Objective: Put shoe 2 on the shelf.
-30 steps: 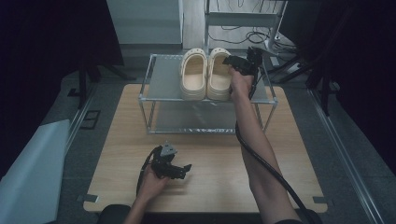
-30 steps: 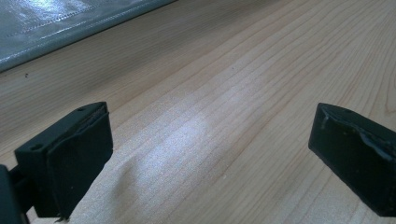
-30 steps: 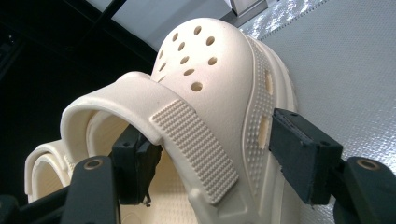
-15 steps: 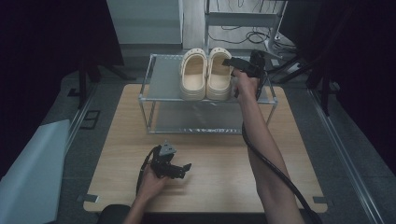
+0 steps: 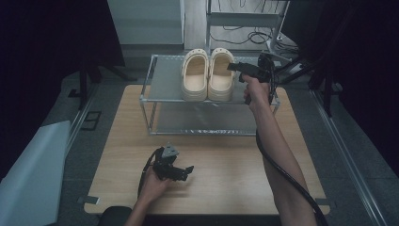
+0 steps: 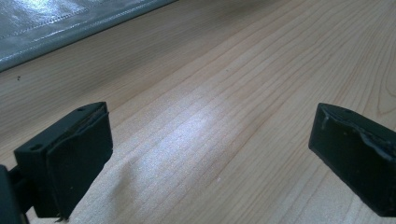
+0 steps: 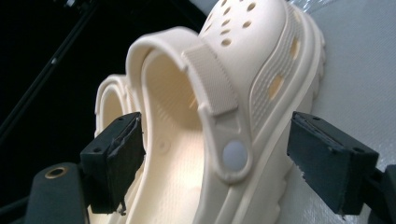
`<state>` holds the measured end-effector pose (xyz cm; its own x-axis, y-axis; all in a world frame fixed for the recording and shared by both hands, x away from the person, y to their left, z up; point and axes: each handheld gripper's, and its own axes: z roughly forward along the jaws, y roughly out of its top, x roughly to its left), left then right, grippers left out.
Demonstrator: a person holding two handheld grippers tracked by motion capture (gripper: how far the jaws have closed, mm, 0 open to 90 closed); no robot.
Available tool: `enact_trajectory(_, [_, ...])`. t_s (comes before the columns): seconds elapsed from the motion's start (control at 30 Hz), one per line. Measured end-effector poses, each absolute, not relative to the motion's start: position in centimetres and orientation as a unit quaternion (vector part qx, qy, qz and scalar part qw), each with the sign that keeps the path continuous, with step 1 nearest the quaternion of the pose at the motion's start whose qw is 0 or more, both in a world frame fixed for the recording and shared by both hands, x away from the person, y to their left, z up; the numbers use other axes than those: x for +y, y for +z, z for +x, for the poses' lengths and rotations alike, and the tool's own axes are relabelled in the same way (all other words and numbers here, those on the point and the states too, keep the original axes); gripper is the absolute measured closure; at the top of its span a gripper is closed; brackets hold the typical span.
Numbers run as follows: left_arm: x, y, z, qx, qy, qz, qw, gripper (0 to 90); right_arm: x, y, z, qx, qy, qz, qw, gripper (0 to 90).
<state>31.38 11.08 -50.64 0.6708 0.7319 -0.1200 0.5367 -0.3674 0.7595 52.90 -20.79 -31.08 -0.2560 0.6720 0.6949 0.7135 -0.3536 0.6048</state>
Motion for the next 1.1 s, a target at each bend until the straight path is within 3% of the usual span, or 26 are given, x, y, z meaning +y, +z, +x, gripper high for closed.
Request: enact_trajectory(1.1, [11.2,-50.7,31.2,0.385,0.122,0.817,0.412,0.0,-25.5,-35.4,43.3,-0.641,-0.573,-0.507,0.059,15.1])
